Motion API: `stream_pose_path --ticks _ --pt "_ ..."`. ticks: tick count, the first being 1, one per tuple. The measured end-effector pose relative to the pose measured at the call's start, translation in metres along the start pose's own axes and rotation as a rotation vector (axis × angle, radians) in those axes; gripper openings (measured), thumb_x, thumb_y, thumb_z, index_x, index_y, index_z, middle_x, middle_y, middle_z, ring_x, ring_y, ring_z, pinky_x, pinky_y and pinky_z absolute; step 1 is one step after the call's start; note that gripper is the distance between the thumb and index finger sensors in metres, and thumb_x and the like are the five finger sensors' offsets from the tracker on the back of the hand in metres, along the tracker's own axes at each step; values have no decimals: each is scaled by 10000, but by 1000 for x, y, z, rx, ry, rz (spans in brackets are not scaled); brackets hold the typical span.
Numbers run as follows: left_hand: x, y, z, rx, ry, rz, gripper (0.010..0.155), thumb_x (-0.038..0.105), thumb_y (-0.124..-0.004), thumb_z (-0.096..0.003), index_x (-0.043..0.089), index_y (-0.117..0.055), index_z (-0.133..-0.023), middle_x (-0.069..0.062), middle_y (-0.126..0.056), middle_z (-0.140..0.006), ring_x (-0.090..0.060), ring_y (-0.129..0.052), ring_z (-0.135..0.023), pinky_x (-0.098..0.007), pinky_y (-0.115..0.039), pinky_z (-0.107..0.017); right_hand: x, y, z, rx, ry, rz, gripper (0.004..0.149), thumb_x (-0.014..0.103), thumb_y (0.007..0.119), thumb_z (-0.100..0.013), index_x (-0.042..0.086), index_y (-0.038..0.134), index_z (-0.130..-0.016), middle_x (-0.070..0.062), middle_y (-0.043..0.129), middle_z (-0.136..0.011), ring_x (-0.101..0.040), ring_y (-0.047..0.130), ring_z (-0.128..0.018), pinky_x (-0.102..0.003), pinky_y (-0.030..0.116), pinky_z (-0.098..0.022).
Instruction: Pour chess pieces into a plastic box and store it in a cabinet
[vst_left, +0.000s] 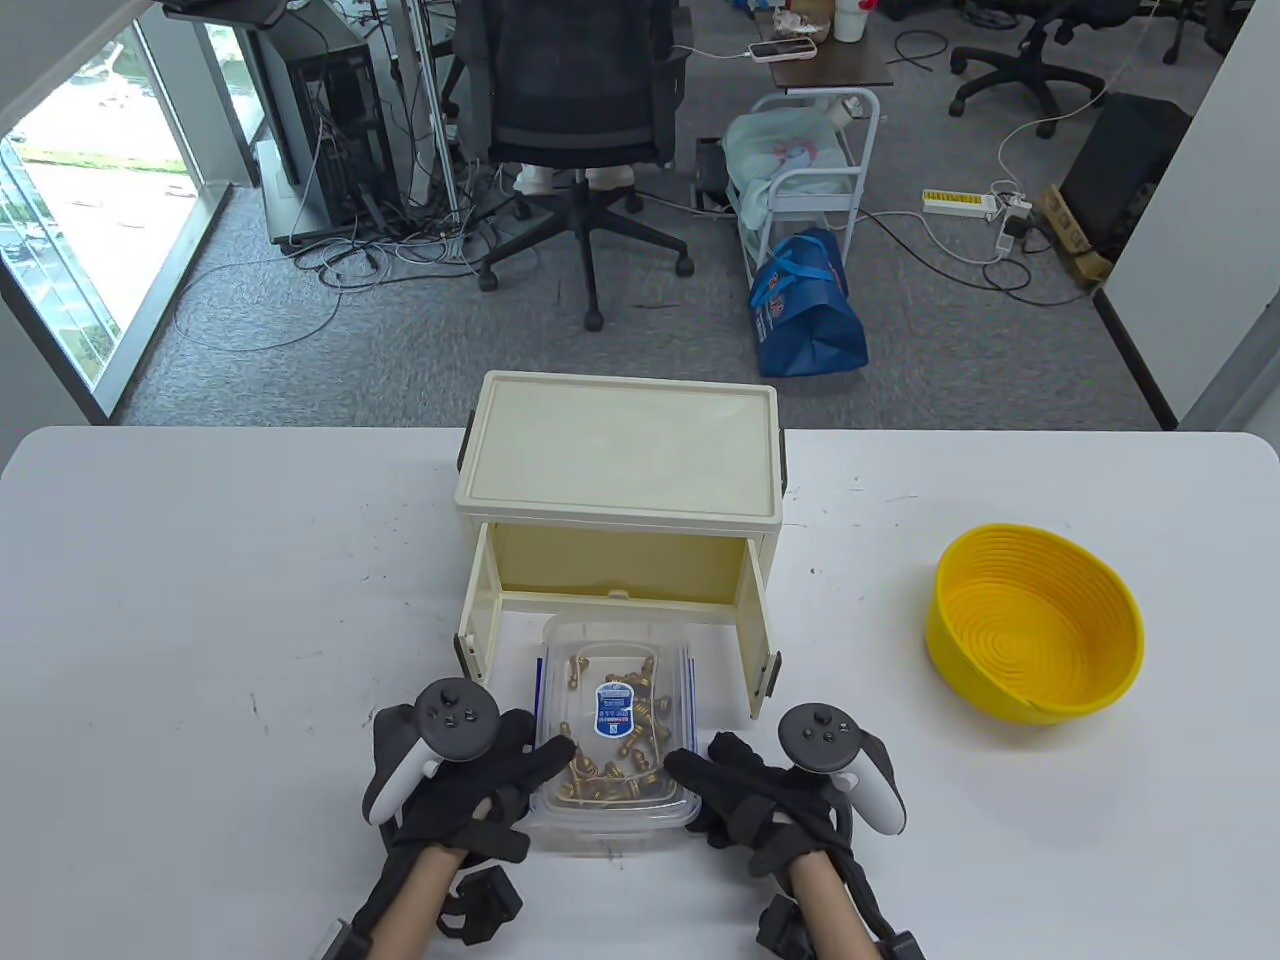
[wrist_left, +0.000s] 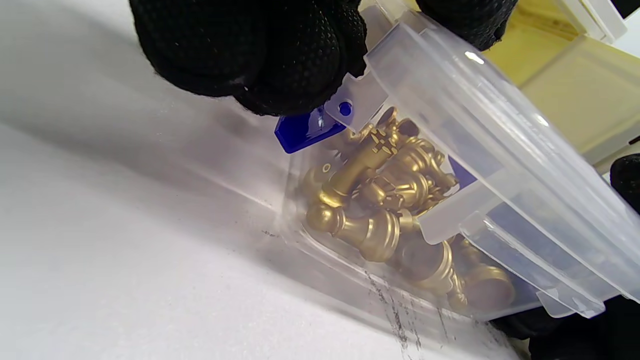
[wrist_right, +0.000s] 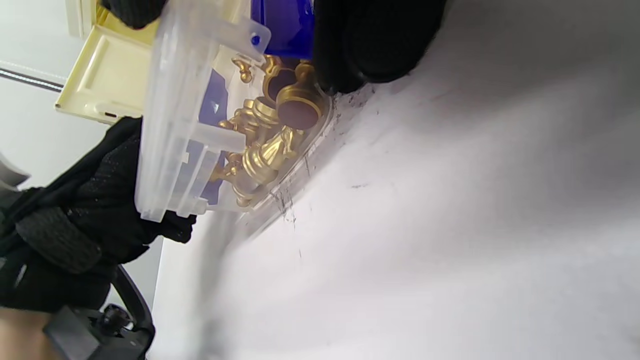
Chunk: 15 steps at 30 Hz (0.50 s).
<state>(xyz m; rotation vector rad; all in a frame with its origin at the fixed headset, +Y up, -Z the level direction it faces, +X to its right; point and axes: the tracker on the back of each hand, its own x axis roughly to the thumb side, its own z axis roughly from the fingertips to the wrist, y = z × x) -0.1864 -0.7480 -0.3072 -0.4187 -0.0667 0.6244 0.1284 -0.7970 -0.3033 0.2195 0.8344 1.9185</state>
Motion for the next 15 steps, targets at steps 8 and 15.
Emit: stream_pose_path --ticks 8,15 --pt "3 -5 6 77 -17 -60 728 551 -668 -651 36 -596 -1159 -97 -905 -752 -189 -970 -522 -366 -881 -402 22 2 18 -184 26 210 878 564 735 -597 -72 397 -1099 -167 722 -916 -264 881 -658 -415 774 -502" --pt "4 -7 6 98 -36 -82 725 547 -657 -655 25 -601 -1155 -94 -903 -752 -189 -968 -525 -368 -879 -405 45 29 19 -293 -63 448 748 396 616 -665 -188 353 -1052 -365 668 -969 -436 873 -769 -489 771 -542"
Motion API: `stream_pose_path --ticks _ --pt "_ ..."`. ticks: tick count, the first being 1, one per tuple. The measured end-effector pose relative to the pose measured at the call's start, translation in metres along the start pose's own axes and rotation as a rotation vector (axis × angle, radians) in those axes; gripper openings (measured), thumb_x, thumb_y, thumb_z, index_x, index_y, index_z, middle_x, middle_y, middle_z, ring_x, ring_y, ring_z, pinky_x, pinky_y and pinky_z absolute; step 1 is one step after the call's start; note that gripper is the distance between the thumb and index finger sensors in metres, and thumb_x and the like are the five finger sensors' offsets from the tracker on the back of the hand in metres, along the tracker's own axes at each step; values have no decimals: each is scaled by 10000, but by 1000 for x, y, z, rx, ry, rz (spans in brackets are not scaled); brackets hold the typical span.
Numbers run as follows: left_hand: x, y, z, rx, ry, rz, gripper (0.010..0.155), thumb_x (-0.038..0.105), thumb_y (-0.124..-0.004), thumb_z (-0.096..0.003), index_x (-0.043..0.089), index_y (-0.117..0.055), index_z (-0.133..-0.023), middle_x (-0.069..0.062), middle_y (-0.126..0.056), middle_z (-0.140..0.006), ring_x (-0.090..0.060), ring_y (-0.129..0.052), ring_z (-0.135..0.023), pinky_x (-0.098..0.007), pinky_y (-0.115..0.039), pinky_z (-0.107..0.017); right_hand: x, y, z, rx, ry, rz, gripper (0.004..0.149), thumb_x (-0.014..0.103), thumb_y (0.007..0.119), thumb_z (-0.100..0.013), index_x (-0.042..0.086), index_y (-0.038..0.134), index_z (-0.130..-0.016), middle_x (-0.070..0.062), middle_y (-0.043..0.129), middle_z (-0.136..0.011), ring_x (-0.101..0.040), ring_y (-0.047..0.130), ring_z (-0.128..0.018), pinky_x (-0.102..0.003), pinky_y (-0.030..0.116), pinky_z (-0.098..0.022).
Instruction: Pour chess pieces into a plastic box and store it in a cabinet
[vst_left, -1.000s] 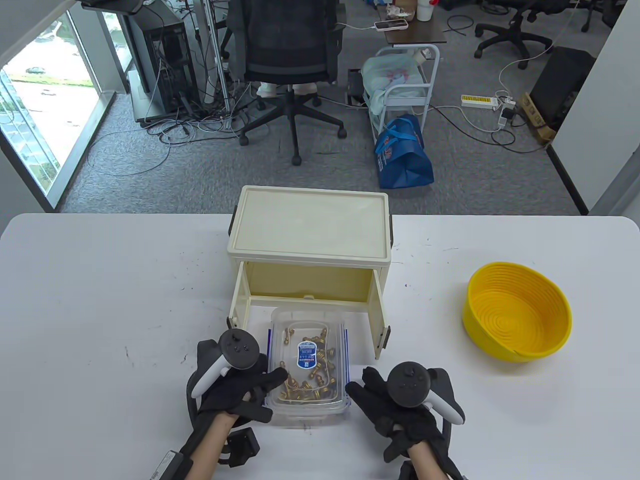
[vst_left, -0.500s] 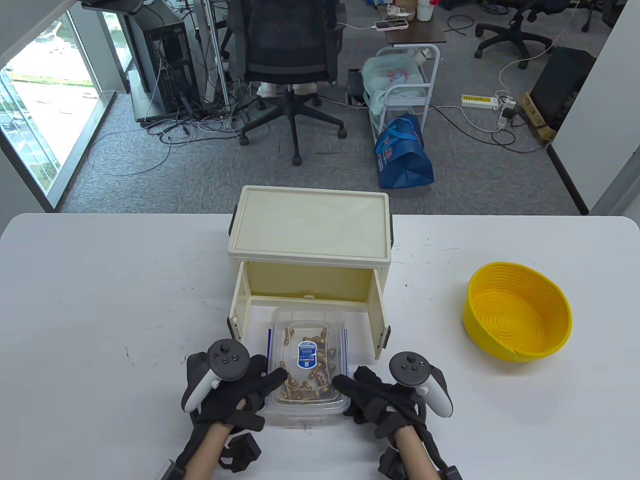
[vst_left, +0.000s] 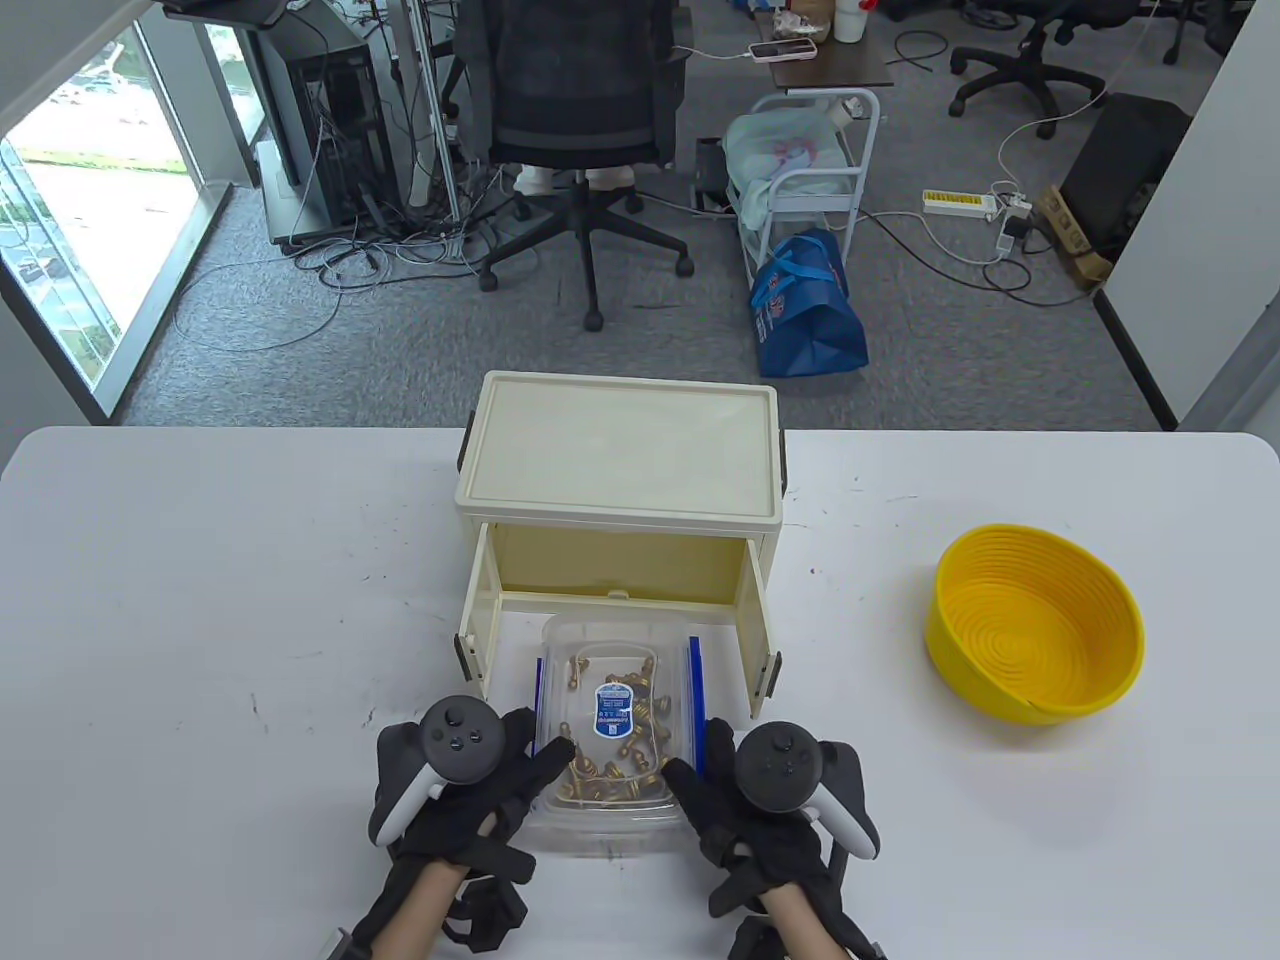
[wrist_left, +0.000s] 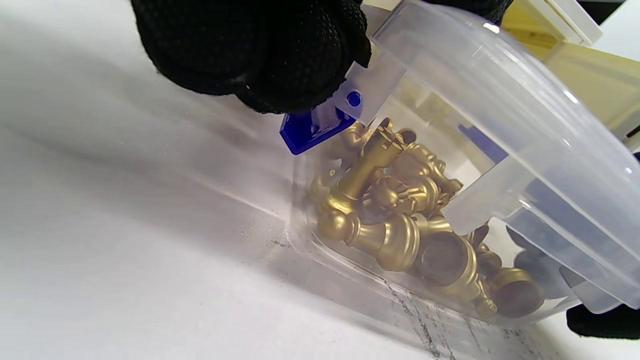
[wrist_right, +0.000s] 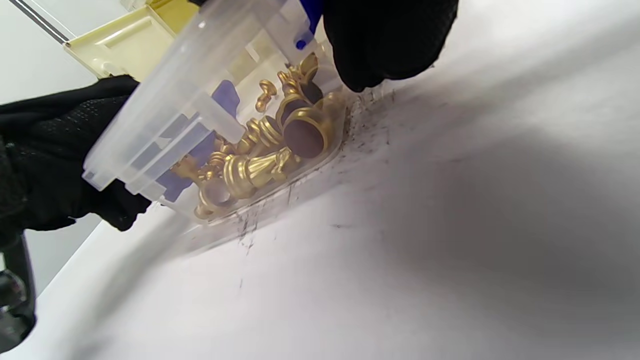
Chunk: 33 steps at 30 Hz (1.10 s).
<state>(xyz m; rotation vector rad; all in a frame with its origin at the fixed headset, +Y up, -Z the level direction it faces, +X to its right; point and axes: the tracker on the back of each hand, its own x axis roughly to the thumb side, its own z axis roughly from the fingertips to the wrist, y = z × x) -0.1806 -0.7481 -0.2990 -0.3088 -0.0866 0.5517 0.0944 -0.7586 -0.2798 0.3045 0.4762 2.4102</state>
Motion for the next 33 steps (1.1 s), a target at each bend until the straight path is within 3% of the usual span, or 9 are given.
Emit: stream_pose_path --ticks 6,14,20,23,26,27,29,31,33 --pt "3 -2 0 15 -8 -29 727 546 -645 -655 13 -599 -1147 -85 -896 -754 -188 -962 -531 -368 -876 -410 15 2 2 -93 10 95 679 308 658 -629 -202 438 -1019 -409 722 -909 -457 926 -690 -485 802 -493" --pt "0 -1 2 29 2 -11 732 569 -653 -648 29 -618 -1141 -73 -913 -744 -179 -976 -515 -358 -885 -396 7 2 3 -61 27 69 711 395 637 -654 -148 413 -1056 -347 701 -963 -430 905 -742 -485 789 -516" --pt "-9 12 14 33 63 -49 751 565 -551 -686 -4 -575 -1174 -190 -915 -863 -286 -992 -597 -414 -892 -438 1 -1 2 -52 21 32 830 504 594 -660 -102 243 -1105 -369 484 -1087 -523 730 -893 -569 694 -599" --pt "-24 10 17 -38 78 99 798 564 -532 -693 -57 -510 -1193 -274 -863 -955 -371 -975 -681 -452 -886 -474 2 0 -4 -3 -13 -7 831 506 574 -668 -57 158 -1116 -359 343 -1132 -564 632 -946 -607 639 -632" --pt "-39 -5 16 -213 61 340 859 568 -524 -697 -113 -393 -1205 -359 -737 -1055 -437 -911 -801 -486 -864 -529 3 5 -11 15 -28 -11 799 480 555 -680 20 72 -1121 -354 199 -1142 -581 540 -988 -633 583 -661" --pt "-42 -8 16 -207 47 409 875 571 -530 -695 -121 -360 -1204 -358 -717 -1066 -426 -907 -813 -477 -862 -545 4 10 -13 15 -24 15 771 452 555 -685 69 45 -1119 -348 143 -1139 -590 491 -1001 -644 550 -675" --pt "-44 -14 13 -232 50 513 900 583 -546 -689 -120 -324 -1206 -360 -682 -1089 -423 -885 -854 -473 -858 -573 6 14 -13 -3 -43 55 685 444 518 -684 168 93 -1146 -323 124 -1157 -590 453 -1027 -666 522 -687" --pt "-43 -19 9 -289 37 597 904 574 -565 -693 -109 -277 -1210 -342 -616 -1124 -428 -840 -902 -488 -838 -610 8 13 -12 -9 -33 83 633 432 522 -684 180 204 -1171 -292 106 -1167 -601 395 -1032 -678 493 -691" --pt "-43 -21 8 -310 43 633 892 542 -593 -699 -102 -243 -1208 -331 -569 -1134 -432 -808 -920 -491 -824 -631 7 14 -13 -11 -29 78 627 439 515 -684 187 211 -1171 -307 119 -1162 -586 467 -1022 -662 532 -680"
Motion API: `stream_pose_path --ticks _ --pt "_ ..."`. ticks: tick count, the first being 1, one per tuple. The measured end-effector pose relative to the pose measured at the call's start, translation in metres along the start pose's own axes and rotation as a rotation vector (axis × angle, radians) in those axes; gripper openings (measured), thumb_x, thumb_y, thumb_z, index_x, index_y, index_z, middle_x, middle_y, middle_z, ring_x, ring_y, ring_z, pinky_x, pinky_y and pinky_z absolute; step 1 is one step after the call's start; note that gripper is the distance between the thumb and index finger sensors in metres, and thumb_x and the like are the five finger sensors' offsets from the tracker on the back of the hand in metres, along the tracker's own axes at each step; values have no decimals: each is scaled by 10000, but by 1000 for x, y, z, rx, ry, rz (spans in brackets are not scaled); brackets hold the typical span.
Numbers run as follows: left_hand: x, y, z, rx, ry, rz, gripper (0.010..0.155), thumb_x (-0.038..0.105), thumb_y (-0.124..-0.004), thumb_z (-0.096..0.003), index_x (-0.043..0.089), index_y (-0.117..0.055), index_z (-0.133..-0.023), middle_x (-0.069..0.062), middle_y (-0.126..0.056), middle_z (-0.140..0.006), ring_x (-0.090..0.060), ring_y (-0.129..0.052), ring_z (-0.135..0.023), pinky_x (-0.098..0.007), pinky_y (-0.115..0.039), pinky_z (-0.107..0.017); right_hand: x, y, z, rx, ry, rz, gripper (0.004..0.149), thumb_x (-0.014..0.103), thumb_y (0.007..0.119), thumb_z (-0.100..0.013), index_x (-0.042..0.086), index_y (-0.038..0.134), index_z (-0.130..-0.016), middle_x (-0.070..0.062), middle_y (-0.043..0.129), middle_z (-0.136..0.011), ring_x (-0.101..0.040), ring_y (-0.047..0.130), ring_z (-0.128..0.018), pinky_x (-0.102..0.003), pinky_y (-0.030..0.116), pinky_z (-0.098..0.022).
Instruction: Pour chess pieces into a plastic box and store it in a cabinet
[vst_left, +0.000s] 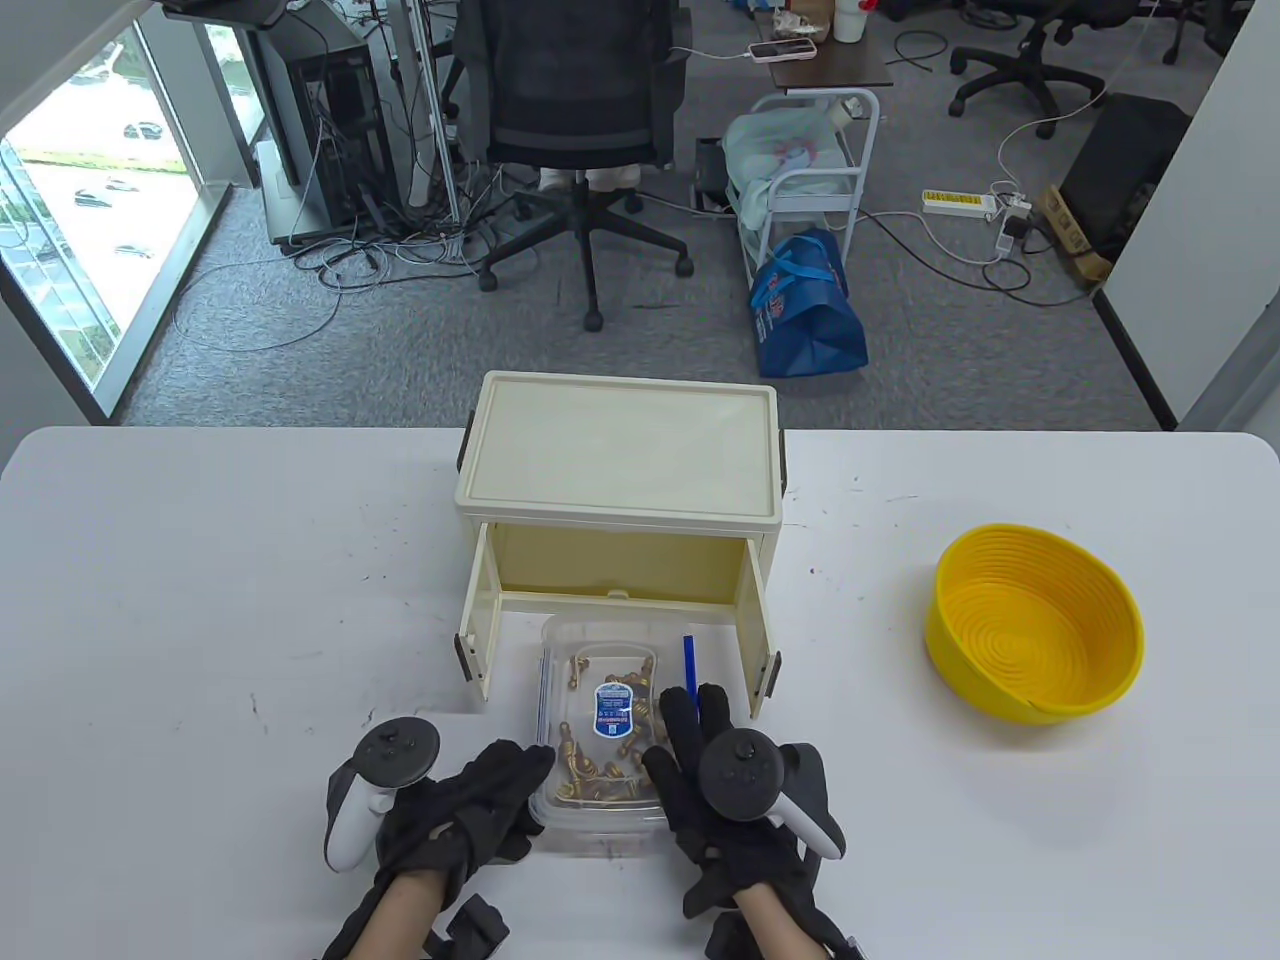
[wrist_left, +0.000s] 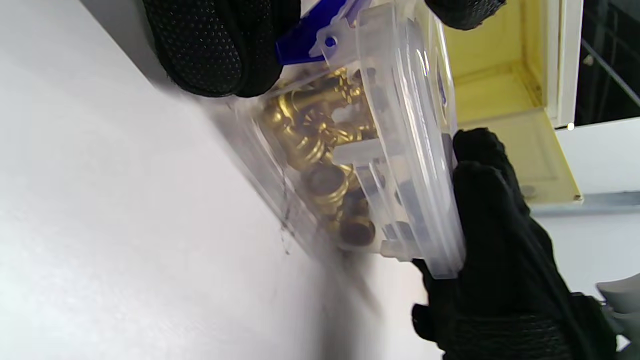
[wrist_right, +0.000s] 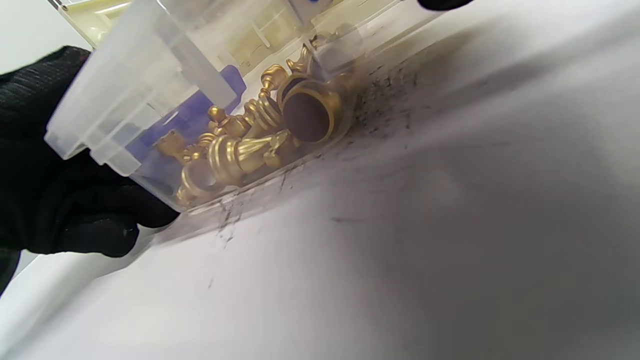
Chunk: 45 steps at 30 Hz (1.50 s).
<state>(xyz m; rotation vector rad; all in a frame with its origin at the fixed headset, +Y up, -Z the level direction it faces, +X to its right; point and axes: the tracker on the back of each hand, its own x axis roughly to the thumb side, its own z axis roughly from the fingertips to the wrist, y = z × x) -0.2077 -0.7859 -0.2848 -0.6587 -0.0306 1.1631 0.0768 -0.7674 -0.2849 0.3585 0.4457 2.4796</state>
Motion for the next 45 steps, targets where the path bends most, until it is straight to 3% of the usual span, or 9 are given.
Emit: stream_pose_path --ticks 4,9,15,18,26,29,32,37,45 --pt "-4 2 -2 -24 0 83 911 506 -648 -693 -95 -196 -1207 -342 -535 -1140 -456 -783 -927 -449 -834 -619 -2 0 -1 27 -5 -24 625 442 507 -687 196 192 -1167 -313 100 -1153 -579 488 -1016 -652 545 -678" --pt "-6 9 -5 -17 35 41 1000 579 -706 -641 -102 -247 -1212 -317 -572 -1109 -398 -835 -768 -283 -855 -430 -3 -1 -1 28 -7 -30 624 437 512 -687 190 198 -1167 -323 102 -1150 -579 483 -1019 -657 539 -679" --pt "6 13 2 123 21 -193 884 609 -719 -621 -35 -497 -1184 -230 -709 -984 -259 -881 -634 -252 -866 -374 -1 0 -2 30 -10 -23 628 438 514 -687 188 197 -1168 -325 104 -1147 -575 493 -1016 -649 548 -678" --pt "15 5 6 129 -12 -251 694 563 -669 -665 58 -597 -1135 -164 -766 -940 -243 -904 -621 -264 -874 -376 -1 0 -2 30 -10 -21 626 438 512 -688 188 196 -1167 -329 101 -1145 -571 495 -1017 -646 549 -679" --pt "35 -18 18 410 -117 -692 703 534 -583 -680 -25 -680 -1094 -197 -870 -879 -216 -969 -541 -261 -890 -350 -1 1 -2 32 -14 -25 624 436 507 -690 186 190 -1165 -336 88 -1140 -538 505 -1027 -628 555 -688" --pt "38 -20 16 362 -130 -642 681 514 -615 -681 -35 -679 -1079 -213 -860 -868 -226 -960 -547 -279 -883 -357 0 1 -2 17 -7 -12 621 431 511 -687 183 204 -1166 -338 105 -1142 -520 516 -1033 -623 559 -689" --pt "42 -25 18 448 -117 -797 676 526 -586 -681 -16 -705 -1067 -191 -885 -848 -212 -971 -526 -266 -889 -345 0 1 -2 19 -8 -18 620 431 510 -686 184 204 -1164 -340 111 -1140 -520 521 -1032 -622 562 -688" --pt "35 -17 15 363 -97 -644 721 549 -590 -675 -25 -667 -1103 -199 -859 -895 -242 -966 -558 -292 -884 -365 -2 -2 -2 26 -10 -51 658 436 530 -684 167 163 -1160 -328 114 -1140 -531 524 -1023 -617 569 -684" --pt "25 -12 11 310 -91 -502 741 558 -595 -674 -28 -636 -1126 -212 -849 -918 -262 -968 -572 -305 -888 -375 5 -16 -6 -64 113 -41 785 488 584 -662 5 182 -1133 -333 434 -1117 -453 735 -902 -509 707 -598"
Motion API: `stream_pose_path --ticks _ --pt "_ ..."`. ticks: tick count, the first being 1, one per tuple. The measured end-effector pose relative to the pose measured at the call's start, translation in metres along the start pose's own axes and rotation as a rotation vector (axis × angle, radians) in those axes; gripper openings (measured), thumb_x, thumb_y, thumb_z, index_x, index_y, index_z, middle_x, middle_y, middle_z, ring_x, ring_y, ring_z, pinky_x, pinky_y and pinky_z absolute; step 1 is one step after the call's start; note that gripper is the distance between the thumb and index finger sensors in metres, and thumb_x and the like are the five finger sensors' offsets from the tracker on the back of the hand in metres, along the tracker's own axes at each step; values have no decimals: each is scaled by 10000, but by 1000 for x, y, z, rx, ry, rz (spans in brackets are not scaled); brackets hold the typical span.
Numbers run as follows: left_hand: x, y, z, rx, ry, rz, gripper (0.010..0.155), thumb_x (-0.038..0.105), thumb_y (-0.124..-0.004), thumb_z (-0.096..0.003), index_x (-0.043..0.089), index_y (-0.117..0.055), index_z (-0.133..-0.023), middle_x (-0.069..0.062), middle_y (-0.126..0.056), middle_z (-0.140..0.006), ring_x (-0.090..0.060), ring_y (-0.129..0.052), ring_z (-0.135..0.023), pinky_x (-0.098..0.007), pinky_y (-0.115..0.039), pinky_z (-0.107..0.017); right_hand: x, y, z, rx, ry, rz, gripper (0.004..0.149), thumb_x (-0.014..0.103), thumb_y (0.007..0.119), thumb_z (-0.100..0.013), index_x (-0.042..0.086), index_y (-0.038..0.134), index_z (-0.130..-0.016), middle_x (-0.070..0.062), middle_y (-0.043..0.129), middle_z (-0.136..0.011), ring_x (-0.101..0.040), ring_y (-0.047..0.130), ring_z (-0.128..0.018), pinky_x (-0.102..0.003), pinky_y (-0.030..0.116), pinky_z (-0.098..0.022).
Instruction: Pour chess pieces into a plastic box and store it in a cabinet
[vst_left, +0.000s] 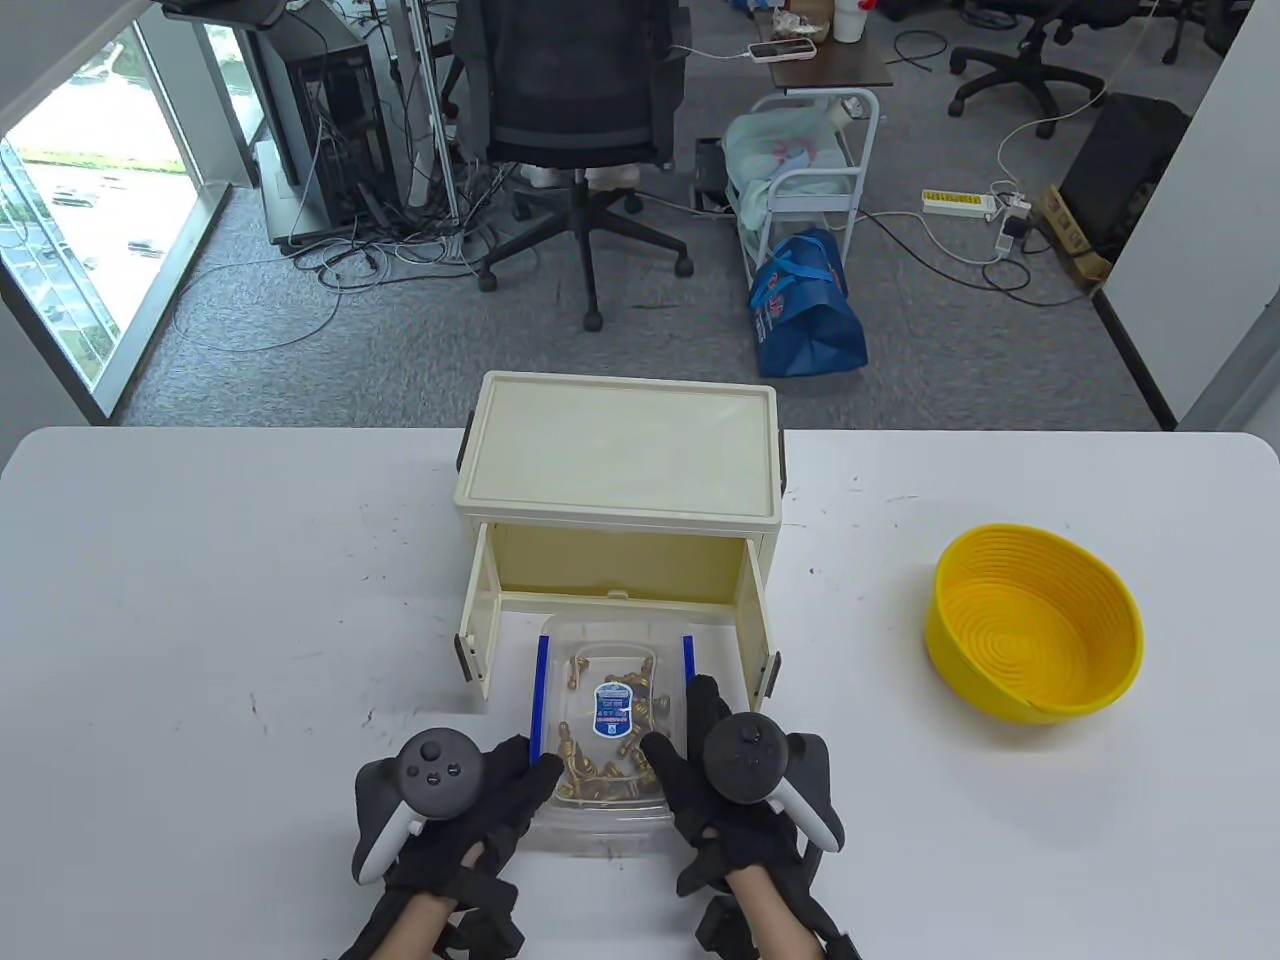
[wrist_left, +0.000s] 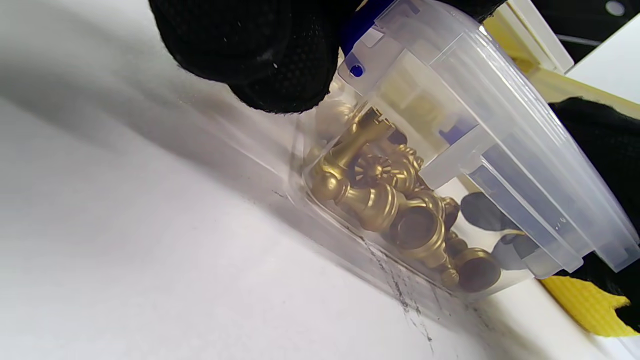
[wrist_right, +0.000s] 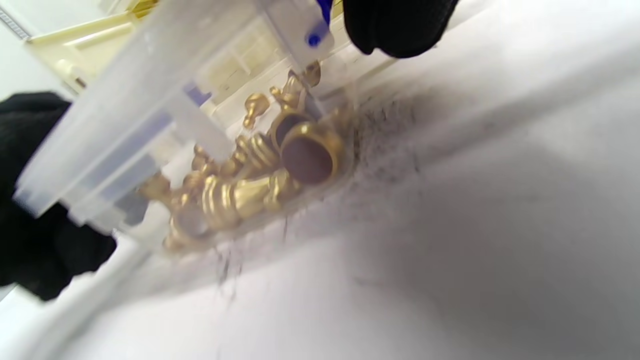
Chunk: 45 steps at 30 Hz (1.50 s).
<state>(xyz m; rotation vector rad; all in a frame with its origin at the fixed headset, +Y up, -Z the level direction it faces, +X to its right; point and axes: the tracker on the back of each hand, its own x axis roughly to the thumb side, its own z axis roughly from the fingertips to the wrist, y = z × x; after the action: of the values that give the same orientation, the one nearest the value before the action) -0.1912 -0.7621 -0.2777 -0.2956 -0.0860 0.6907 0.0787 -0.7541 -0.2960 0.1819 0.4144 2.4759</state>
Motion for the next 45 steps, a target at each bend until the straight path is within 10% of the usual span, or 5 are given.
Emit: stream_pose_path --ticks 19,35,45 --pt "-2 15 6 -80 1 -40 748 520 -551 -706 -79 -605 -1150 -333 -813 -967 -386 -962 -647 -404 -889 -430 5 1 -18 -52 180 -184 699 382 611 -656 -97 349 -1092 -309 679 -974 -403 851 -683 -408 762 -481" --pt "-45 86 35 251 39 69 761 532 -563 -699 -64 -577 -1172 -357 -774 -1009 -453 -920 -752 -493 -863 -509 7 -17 -16 62 289 -540 836 399 862 -551 -96 434 -1072 -272 703 -919 -404 838 -623 -415 845 -428" --pt "-54 86 27 260 -57 -207 819 681 -517 -639 201 -365 -1286 -234 -410 -1309 -566 -409 -1154 -762 -475 -745 5 -21 -3 40 325 -625 778 434 915 -509 -21 580 -1044 -218 739 -876 -362 848 -601 -385 860 -416"
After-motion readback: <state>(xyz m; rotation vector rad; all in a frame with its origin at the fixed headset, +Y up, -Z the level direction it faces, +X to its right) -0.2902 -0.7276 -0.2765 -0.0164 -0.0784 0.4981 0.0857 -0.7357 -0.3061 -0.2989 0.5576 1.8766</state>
